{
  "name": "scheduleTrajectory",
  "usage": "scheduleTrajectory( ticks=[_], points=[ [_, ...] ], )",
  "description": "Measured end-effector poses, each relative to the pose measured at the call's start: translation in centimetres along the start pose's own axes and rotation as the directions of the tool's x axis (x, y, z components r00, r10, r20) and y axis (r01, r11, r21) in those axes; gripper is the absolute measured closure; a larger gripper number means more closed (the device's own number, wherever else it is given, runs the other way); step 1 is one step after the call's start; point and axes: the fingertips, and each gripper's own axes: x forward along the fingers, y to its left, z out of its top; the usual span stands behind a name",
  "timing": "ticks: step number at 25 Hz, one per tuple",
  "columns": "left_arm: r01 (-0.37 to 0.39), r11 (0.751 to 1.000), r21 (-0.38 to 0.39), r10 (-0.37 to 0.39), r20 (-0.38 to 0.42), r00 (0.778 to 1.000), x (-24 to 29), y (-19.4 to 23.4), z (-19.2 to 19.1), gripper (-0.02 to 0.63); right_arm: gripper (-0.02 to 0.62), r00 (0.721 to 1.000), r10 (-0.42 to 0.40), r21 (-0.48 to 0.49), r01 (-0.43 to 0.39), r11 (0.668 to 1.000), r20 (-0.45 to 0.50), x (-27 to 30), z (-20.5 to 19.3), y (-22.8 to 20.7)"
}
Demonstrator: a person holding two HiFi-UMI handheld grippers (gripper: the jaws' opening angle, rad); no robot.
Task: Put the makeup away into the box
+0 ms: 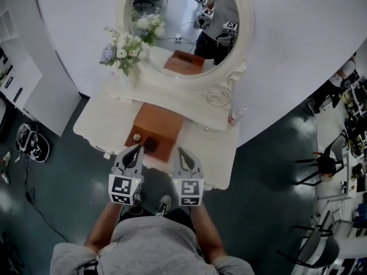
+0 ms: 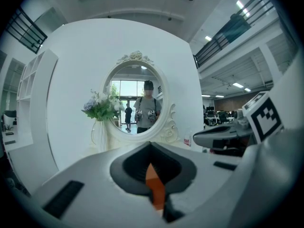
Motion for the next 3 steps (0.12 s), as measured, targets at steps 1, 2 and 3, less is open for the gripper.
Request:
scheduleTrajectory(
  ticks=[1, 2, 3],
  points=[
    [0.000, 1.000, 0.000, 0.000, -0.001, 1.000, -0.03, 0.01, -0.03, 0.606, 0.578, 1.000, 0.000, 0.000, 0.000, 1.000, 0.000, -0.03, 0.00, 0.02],
    [0.000, 1.000, -0.001, 0.000, -0.001, 1.000, -0.06, 0.00, -0.05, 0.606, 0.578, 1.000, 0.000, 0.000, 0.000, 1.000, 0.000, -0.07, 0.00, 0.04],
    [0.000, 1.000, -0.001, 0.000, -0.001, 1.000, -0.10, -0.02, -0.08, 0.606, 0.578, 1.000, 0.001, 0.000, -0.001, 1.000, 0.000, -0.11, 0.00, 0.06]
  ],
)
